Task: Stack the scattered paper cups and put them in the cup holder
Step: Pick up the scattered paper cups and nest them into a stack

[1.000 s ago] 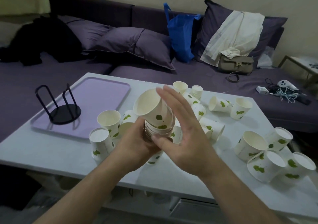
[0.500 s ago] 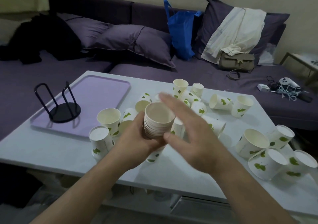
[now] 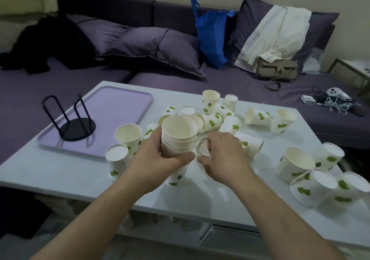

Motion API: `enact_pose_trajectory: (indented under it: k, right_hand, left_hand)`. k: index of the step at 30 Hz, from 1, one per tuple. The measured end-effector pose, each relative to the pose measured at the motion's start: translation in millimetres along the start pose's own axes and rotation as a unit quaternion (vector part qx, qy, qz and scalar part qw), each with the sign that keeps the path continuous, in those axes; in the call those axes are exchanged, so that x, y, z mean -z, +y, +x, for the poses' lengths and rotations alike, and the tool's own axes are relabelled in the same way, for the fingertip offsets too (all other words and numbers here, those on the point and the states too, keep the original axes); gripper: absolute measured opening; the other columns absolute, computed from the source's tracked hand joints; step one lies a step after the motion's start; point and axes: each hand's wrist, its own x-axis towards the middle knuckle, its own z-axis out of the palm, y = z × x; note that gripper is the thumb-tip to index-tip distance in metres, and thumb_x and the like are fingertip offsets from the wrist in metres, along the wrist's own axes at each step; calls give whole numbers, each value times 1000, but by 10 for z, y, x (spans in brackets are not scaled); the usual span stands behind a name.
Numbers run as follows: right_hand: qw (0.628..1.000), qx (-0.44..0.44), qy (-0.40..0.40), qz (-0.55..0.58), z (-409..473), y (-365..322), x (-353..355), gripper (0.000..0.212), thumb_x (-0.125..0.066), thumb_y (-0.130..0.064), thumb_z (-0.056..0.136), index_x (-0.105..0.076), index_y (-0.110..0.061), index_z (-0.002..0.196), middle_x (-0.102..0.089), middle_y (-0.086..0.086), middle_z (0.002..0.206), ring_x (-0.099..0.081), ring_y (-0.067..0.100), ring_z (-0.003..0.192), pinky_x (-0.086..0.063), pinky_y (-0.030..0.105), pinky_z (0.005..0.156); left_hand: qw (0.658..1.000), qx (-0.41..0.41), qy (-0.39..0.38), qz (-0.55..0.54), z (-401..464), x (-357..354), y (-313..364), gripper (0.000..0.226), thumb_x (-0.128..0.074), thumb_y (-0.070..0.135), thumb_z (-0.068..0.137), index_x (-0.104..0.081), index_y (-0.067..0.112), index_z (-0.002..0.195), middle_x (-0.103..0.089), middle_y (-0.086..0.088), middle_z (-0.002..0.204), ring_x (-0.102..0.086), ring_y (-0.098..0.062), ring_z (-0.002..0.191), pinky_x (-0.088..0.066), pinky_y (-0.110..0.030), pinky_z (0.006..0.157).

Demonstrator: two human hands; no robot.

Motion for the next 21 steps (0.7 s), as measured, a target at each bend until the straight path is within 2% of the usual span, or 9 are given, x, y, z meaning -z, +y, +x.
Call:
enact_pose_trajectory:
  k: [4,7,9,11,12,15,16,18,21]
  right_hand:
    - [992,-62,18,105,-64,-19,202,39,-69,-50,89,-41,-27,104,-60,-7,95,-61,25,88,-47,40,70]
    - [945,-99,73,304,-80,80,338,38,-73,-44,90,-50,-33,118,-63,-7,99,-66,22,81,-51,37,69]
    - [853,-130,70,500,-82,156,407,44,-76,-31,87,-62,-28,128,-64,2,108,-72,26,83,-59,39,70]
    - [714,-113,13,690,-76,225,473,46,-70,-13,87,-67,-6,132,-72,15,117,-75,27,95,-63,36,77]
    - [664,-90,-20,742,-96,226,514,43,-65,-5,88,-67,3,130,-76,18,118,-75,27,101,-63,34,81]
    - [591,-27,-57,804,-139,139,584,41,-62,2,83,-68,9,122,-77,18,118,-74,28,108,-60,39,100]
    - [576,-6,-52,816,-140,106,580,40,-62,2,83,-68,8,123,-76,18,120,-72,29,112,-57,41,107]
    - [567,38,-37,822,-137,25,566,43,-63,-1,86,-67,5,129,-73,19,128,-69,31,120,-53,40,109]
    - [614,72,-1,786,-124,-116,534,50,-72,-5,84,-63,9,130,-68,30,134,-62,45,132,-50,48,115]
  left_hand:
    - [1000,2,6,1,8,29,-8,67,-97,32,78,-62,44,133,-77,24,116,-73,3,108,-58,-29,96]
    - [1000,2,5,8,11,30,-10,63,-97,30,79,-63,43,131,-78,24,114,-73,3,105,-58,-28,94]
    - [1000,1,3,10,7,19,-9,60,-96,27,80,-64,42,127,-78,25,111,-73,4,101,-57,-24,90]
    - [1000,0,5,13,8,5,-12,59,-96,28,79,-64,43,126,-77,26,111,-73,4,101,-57,-23,90]
    - [1000,0,4,15,7,0,-14,60,-97,29,79,-63,44,126,-77,27,111,-73,5,102,-57,-23,90]
    - [1000,-3,4,25,1,-9,-14,63,-98,33,77,-62,47,127,-76,28,113,-72,5,103,-59,-28,94]
    - [1000,-4,6,30,3,-11,-20,61,-98,35,77,-62,49,125,-76,28,113,-72,5,103,-60,-31,95]
    - [999,-5,10,35,-8,-19,-20,57,-98,36,77,-62,49,119,-75,27,111,-72,4,100,-60,-33,95]
    - [999,-9,8,33,-23,-32,-22,58,-97,36,78,-63,47,123,-76,23,112,-73,-1,102,-62,-39,98]
